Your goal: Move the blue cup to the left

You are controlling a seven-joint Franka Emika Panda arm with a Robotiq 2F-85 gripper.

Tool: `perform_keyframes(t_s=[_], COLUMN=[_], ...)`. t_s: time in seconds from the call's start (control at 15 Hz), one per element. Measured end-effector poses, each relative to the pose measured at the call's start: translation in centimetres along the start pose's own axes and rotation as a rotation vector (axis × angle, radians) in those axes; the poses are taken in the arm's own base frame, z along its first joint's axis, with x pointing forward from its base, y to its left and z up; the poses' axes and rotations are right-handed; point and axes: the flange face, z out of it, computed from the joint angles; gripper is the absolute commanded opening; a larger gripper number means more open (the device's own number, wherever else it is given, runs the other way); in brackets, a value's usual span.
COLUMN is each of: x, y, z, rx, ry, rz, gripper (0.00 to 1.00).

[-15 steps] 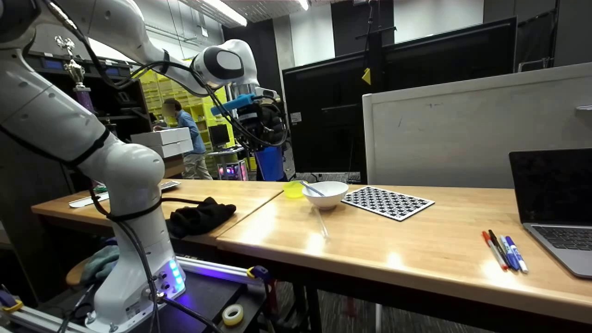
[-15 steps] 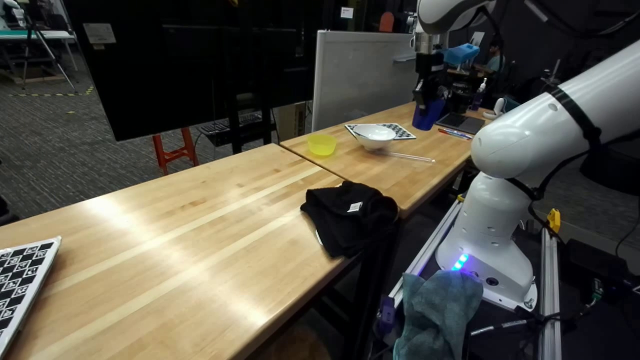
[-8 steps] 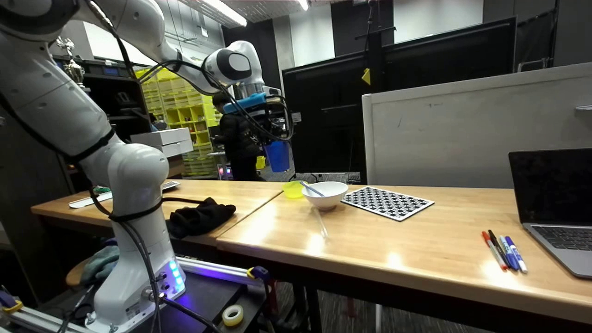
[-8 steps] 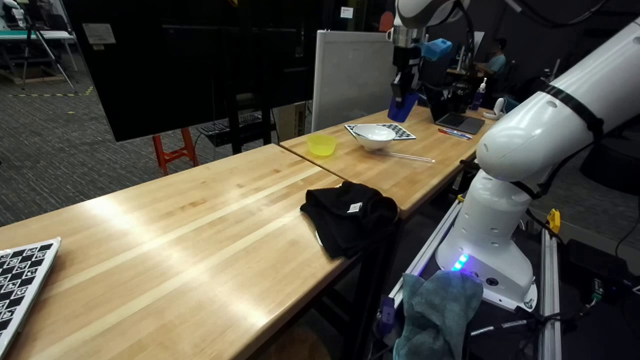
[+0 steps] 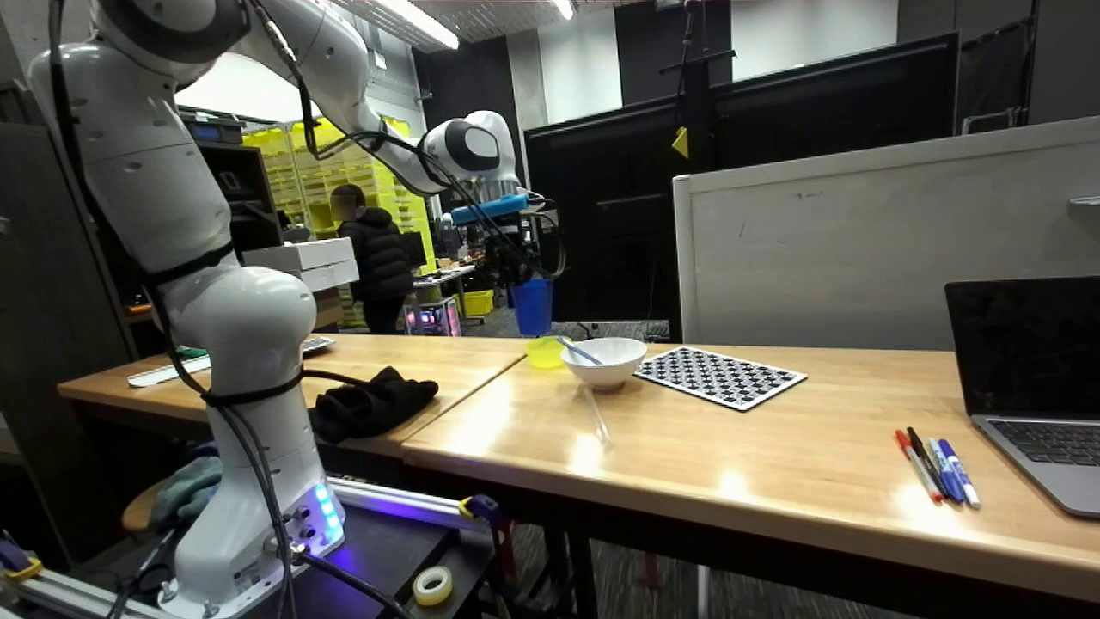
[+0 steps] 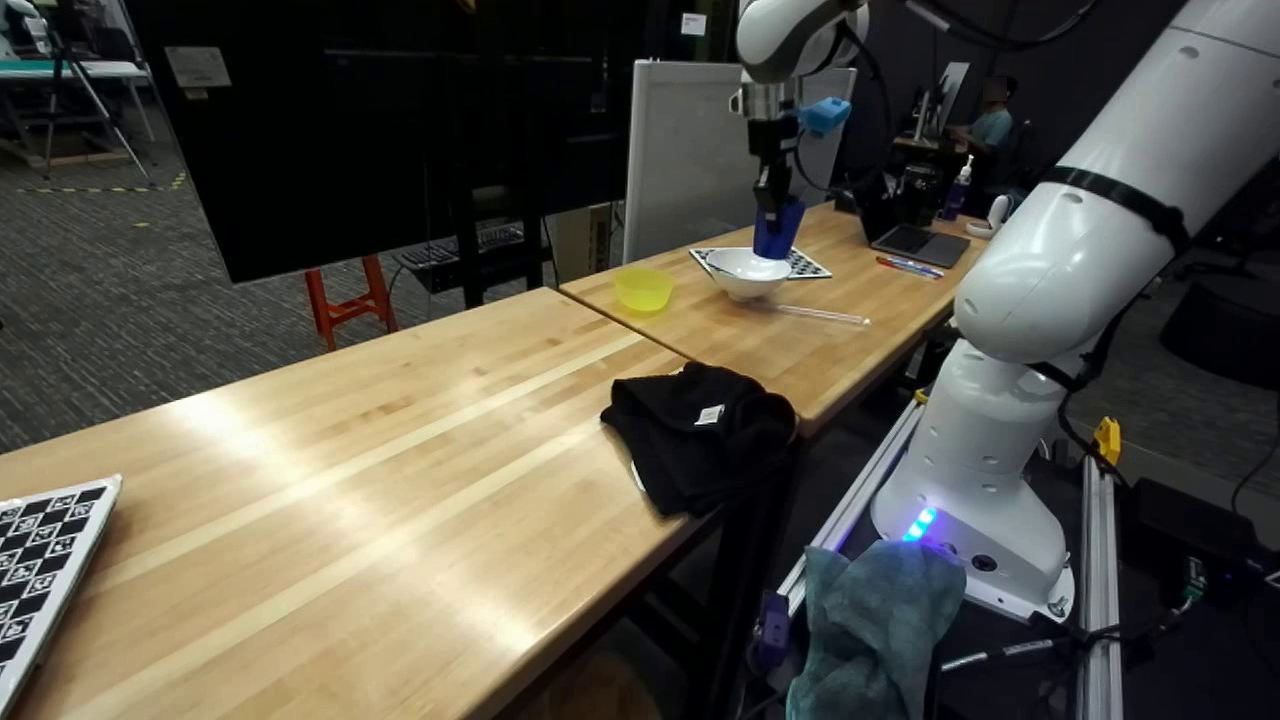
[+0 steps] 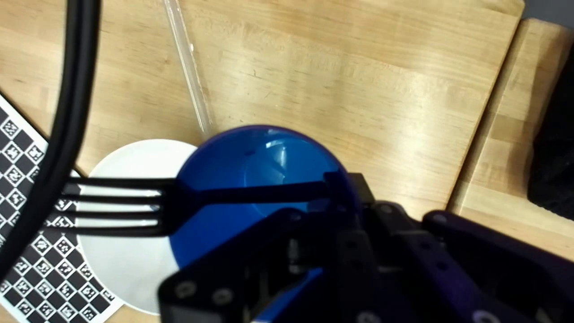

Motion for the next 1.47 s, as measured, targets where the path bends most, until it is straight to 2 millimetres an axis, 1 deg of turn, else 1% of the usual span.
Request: perform_keyframes(t_s=[0.13, 0.33, 0.67, 0.93, 1.13, 1.33, 1.47], x=[0.9, 1.6, 1.6, 1.4, 1.2, 1.0, 0.9], y=[-0.1, -1.0, -3.4, -6.1, -7.8, -8.8, -9.1], z=[0.6, 1.4, 2.3, 3.3, 3.6, 3.7, 4.0], rx=[0.003, 0.014, 0.034, 0.058, 0.069, 0.059, 0.052], ry=[-0.032, -0.085, -0.154, -0.164, -0.161, -0.146, -0.125], rz=[-0.027, -0.057, -0.087, -0.098, -0.116, -0.125, -0.122], gripper=[0.01, 0.01, 0.01, 0.01, 0.01, 0.01, 0.01])
